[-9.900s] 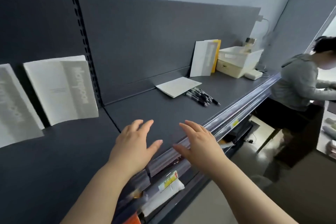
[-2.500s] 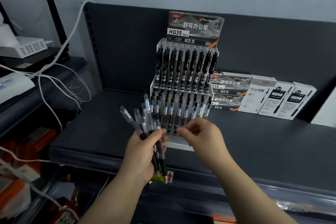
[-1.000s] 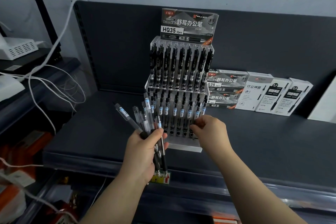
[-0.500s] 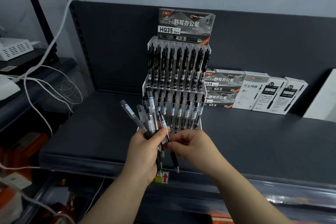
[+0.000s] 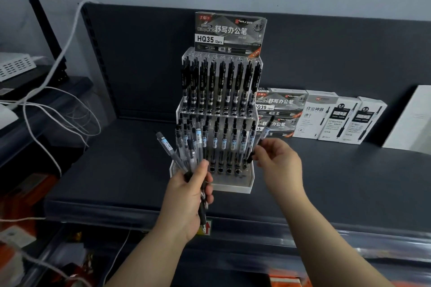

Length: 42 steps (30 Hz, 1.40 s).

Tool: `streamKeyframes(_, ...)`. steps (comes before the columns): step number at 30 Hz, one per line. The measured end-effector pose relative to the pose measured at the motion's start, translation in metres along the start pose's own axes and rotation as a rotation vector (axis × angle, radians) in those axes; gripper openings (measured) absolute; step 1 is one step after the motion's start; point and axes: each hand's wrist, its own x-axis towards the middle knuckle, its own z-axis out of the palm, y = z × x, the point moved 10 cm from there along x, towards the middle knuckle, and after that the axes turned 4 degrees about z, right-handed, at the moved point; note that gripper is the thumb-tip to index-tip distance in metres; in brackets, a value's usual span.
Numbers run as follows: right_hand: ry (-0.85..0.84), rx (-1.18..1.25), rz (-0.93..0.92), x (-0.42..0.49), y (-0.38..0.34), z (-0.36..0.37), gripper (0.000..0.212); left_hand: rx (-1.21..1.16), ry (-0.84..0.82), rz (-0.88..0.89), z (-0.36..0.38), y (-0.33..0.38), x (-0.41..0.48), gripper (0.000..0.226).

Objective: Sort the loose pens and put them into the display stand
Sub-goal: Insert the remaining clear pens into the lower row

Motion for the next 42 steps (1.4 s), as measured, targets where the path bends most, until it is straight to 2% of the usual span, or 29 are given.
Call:
streamKeyframes(2, -0.031, -0.102, -0.01, 0.0, 0.004, 0.009, 0.002, -0.022, 0.0, -0.004, 0.002, 0.0, -0.002, 0.018)
streamKeyframes(6, -0.079, -0.255, 0.004, 0.001, 0.018, 0.02, 0.01, -0.011, 0.0, 0.005, 0.001, 0.002, -0.003, 0.016)
streamKeyframes(13, -0.089, -0.345, -0.016, 0.004, 0.021, 0.023, 0.014, 0.018, 0.009, 0.0, -0.001, -0.001, -0.005, 0.011)
streamKeyframes(17, -0.055, -0.331, -0.018, 0.0, 0.02, 0.018, 0.017, 0.01, 0.002, -0.023, 0.001, -0.003, -0.007, 0.013)
streamKeyframes(20, -0.022, -0.189, -0.054, -0.013, 0.005, 0.014, 0.012, 0.021, -0.01, -0.032, 0.002, -0.004, -0.008, 0.013)
streamKeyframes(22, -0.118, -0.06, -0.058, -0.024, -0.008, 0.023, 0.005, 0.039, -0.031, -0.042, 0.005, -0.006, -0.009, 0.012)
streamKeyframes(26, -0.45, 0.12, 0.037, -0.045, -0.018, 0.057, 0.015, 0.089, -0.139, -0.052, 0.021, -0.007, -0.015, 0.01)
streamKeyframes(29, -0.532, 0.217, 0.105, -0.049, -0.012, 0.063, 0.023, 0.101, -0.171, -0.063, 0.024, -0.009, -0.018, 0.01)
streamKeyframes(33, -0.387, 0.321, 0.132, -0.036, -0.006, 0.046, 0.018, 0.095, -0.09, -0.061, 0.015, -0.009, -0.012, 0.01)
streamKeyframes(36, -0.188, 0.381, 0.108, -0.021, -0.008, 0.017, 0.015, 0.092, -0.02, -0.066, 0.006, -0.011, -0.006, 0.012)
streamKeyframes(39, 0.008, 0.217, 0.025, -0.01, -0.007, -0.011, 0.007, 0.088, 0.0, -0.071, 0.003, -0.013, -0.003, 0.017)
streamKeyframes(42, 0.069, 0.069, -0.033, -0.008, -0.005, -0.016, 0.004, 0.071, -0.008, -0.071, 0.004, -0.015, -0.002, 0.018)
